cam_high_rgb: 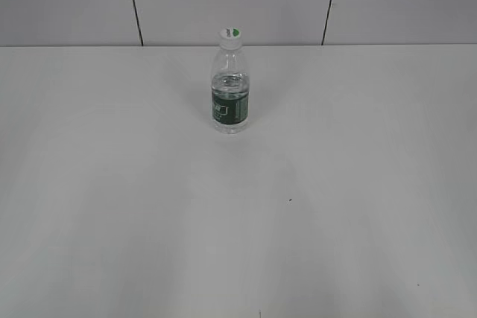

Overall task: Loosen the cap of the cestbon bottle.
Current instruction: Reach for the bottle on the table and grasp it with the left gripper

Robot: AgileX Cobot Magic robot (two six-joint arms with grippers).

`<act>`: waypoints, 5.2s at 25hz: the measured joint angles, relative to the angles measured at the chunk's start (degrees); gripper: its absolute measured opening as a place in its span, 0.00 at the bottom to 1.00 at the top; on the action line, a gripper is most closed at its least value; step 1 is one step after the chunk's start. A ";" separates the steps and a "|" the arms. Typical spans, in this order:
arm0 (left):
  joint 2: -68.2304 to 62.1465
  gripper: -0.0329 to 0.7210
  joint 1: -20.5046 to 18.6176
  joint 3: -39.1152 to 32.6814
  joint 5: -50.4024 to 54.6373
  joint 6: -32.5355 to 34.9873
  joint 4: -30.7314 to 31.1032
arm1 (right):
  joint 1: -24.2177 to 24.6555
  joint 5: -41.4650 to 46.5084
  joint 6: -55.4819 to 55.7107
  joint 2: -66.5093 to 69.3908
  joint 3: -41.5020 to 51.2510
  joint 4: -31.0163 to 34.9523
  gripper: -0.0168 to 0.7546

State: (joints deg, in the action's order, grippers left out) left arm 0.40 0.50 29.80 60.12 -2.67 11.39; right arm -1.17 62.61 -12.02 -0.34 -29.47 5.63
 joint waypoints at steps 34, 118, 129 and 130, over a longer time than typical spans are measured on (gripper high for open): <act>0.00 0.37 0.00 0.00 0.48 0.00 -10.99 | 0.00 0.00 0.00 0.00 0.00 0.00 0.74; -125.04 0.36 -4.90 37.81 -129.03 -44.36 75.78 | 0.00 0.00 0.00 0.00 0.00 0.00 0.74; -130.60 0.47 -1.26 45.77 -129.32 -47.20 77.22 | 0.00 0.00 0.00 0.00 0.00 0.00 0.74; -131.23 0.54 -0.77 46.27 -129.37 -47.36 77.14 | 0.00 0.00 0.00 0.00 0.00 0.00 0.74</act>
State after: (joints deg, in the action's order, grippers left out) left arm -130.84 -0.26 76.08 -69.25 -50.03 88.53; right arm -1.17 62.61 -12.02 -0.34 -29.47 5.63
